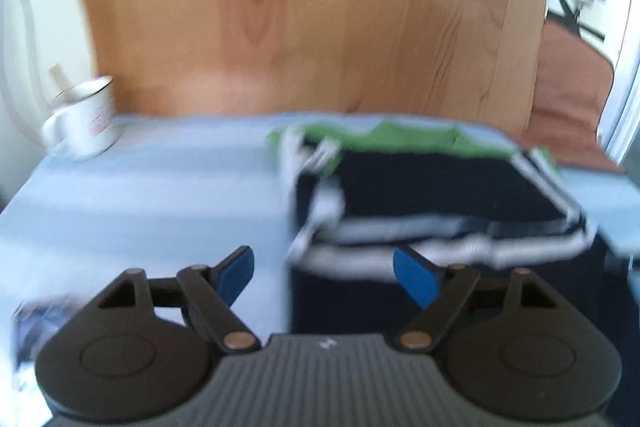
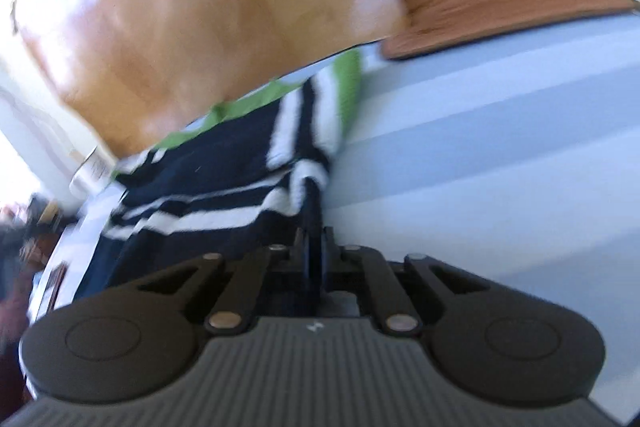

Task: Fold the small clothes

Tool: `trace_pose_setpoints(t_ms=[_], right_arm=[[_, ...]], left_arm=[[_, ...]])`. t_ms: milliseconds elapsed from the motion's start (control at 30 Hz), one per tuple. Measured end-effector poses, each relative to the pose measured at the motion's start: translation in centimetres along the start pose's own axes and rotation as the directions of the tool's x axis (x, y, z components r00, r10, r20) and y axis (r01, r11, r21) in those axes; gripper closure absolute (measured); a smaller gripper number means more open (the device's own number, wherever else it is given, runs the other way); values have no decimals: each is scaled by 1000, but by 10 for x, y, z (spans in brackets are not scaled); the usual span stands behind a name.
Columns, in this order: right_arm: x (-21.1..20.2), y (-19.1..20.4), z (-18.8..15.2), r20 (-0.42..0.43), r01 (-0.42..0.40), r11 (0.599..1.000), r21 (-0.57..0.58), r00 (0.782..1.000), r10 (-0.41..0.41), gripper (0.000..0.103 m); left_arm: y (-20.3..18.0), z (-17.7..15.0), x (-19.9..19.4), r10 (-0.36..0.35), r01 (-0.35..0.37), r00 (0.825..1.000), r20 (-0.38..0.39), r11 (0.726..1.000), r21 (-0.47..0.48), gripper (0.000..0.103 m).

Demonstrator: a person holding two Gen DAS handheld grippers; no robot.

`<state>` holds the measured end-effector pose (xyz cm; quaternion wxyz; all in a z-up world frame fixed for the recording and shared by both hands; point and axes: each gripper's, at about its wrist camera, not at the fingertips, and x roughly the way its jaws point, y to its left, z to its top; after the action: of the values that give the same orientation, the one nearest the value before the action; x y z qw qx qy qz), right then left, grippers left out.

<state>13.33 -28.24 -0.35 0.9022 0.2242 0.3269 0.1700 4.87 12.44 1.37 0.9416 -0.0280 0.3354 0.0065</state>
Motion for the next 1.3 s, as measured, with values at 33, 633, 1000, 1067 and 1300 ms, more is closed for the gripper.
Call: trace_pose_setpoints(t_ms=[33, 633, 1000, 1067, 1300], right_arm=[[-2, 0, -2, 4, 2, 1000, 10, 1000, -2, 95], [-136, -19, -115, -149, -285, 935, 210, 936, 319, 60], [-132, -3, -133, -198, -314, 936, 160, 919, 342, 93], [-133, -2, -134, -196, -324, 935, 146, 917, 348, 93], [-163, -6, -91, -21, -404, 906, 126, 912, 410, 93]], left_arm=[[7, -12, -10, 6, -7, 1000, -19, 1000, -7, 24], [13, -140, -116, -169, 157, 967, -191, 985, -77, 40], [5, -151, -127, -110, 97, 977, -182, 992, -78, 90], [6, -150, -129, -116, 98, 977, -178, 989, -106, 91], [49, -119, -145, -293, 256, 955, -36, 883, -392, 91]])
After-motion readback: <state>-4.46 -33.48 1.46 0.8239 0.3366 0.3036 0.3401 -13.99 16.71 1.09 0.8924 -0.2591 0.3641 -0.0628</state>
